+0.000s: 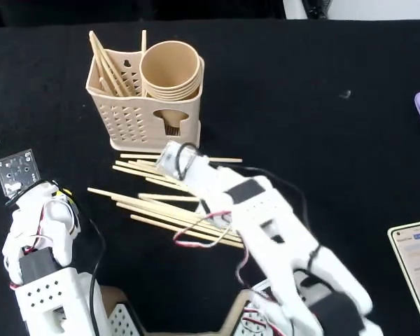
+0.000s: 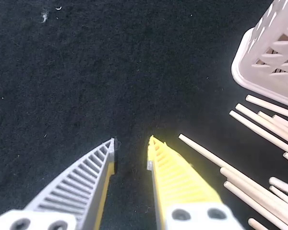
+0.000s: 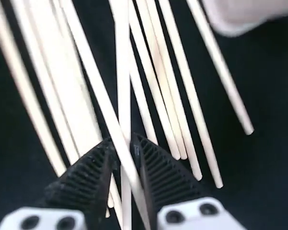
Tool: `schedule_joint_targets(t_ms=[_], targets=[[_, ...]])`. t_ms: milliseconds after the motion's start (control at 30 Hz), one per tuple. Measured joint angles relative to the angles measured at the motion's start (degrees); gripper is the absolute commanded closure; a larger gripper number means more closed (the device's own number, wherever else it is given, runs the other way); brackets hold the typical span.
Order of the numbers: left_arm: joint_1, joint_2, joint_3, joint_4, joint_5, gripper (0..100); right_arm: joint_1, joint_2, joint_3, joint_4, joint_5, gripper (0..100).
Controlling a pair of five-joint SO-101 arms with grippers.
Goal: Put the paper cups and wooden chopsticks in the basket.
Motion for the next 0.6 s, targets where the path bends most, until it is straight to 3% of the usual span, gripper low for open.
schedule_joint_targets(t_ms=[133, 300, 600], targets=[[0.0, 0.0, 0.0, 0.0, 0.0, 88, 3.16, 8.88, -2.46, -0.18, 0.0, 95.8], [0.0, 0.0, 0.0, 0.0, 0.0, 88, 2.9, 15.65, -6.77, 2.37, 0.0, 76.4], [0.0, 0.0, 0.0, 0.0, 0.0, 88, 2.9, 16.0, -7.38, 3.16, 2.02, 85.7]])
